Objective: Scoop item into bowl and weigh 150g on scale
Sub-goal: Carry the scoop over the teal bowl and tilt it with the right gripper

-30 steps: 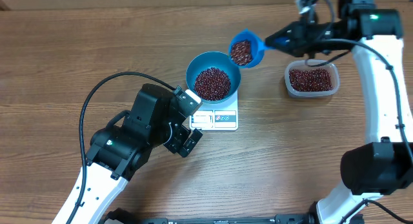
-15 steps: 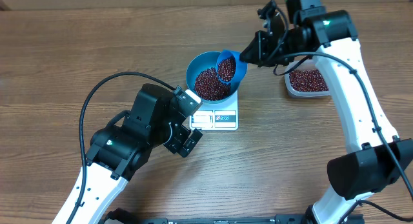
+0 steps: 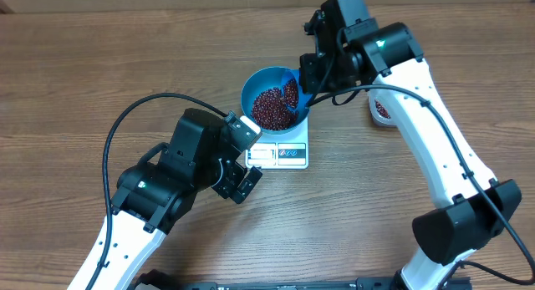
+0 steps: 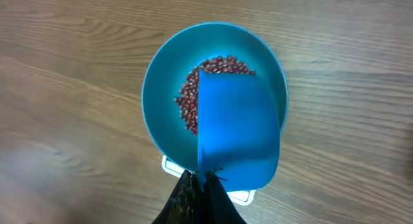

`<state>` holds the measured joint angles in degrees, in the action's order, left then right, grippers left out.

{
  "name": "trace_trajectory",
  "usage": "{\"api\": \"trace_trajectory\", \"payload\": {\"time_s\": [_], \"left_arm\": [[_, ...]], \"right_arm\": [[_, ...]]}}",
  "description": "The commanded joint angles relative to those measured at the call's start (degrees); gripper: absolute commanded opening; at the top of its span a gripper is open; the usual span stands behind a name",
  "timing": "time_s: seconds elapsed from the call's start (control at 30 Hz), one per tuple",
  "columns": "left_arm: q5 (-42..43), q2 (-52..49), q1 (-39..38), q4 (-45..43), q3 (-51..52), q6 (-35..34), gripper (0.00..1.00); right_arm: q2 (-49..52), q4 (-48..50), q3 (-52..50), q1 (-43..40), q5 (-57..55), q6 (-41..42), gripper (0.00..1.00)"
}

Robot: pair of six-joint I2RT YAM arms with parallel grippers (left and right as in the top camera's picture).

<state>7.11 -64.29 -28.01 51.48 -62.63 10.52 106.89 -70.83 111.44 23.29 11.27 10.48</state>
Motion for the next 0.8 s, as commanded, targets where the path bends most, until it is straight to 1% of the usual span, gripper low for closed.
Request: {"api": "trace_trajectory", "payload": {"time_s": [0.0, 0.77], "left_arm": [[0.8, -0.2, 0.3, -0.1, -0.9, 0.7, 0.99], [0.8, -0.2, 0.3, -0.1, -0.9, 0.7, 0.99]], "right_arm": [[-1.1, 1.0, 1.2, 0.8, -5.2, 0.5, 0.04], [-1.1, 2.4, 1.1, 1.1, -6.8, 0.5, 0.04]]}}
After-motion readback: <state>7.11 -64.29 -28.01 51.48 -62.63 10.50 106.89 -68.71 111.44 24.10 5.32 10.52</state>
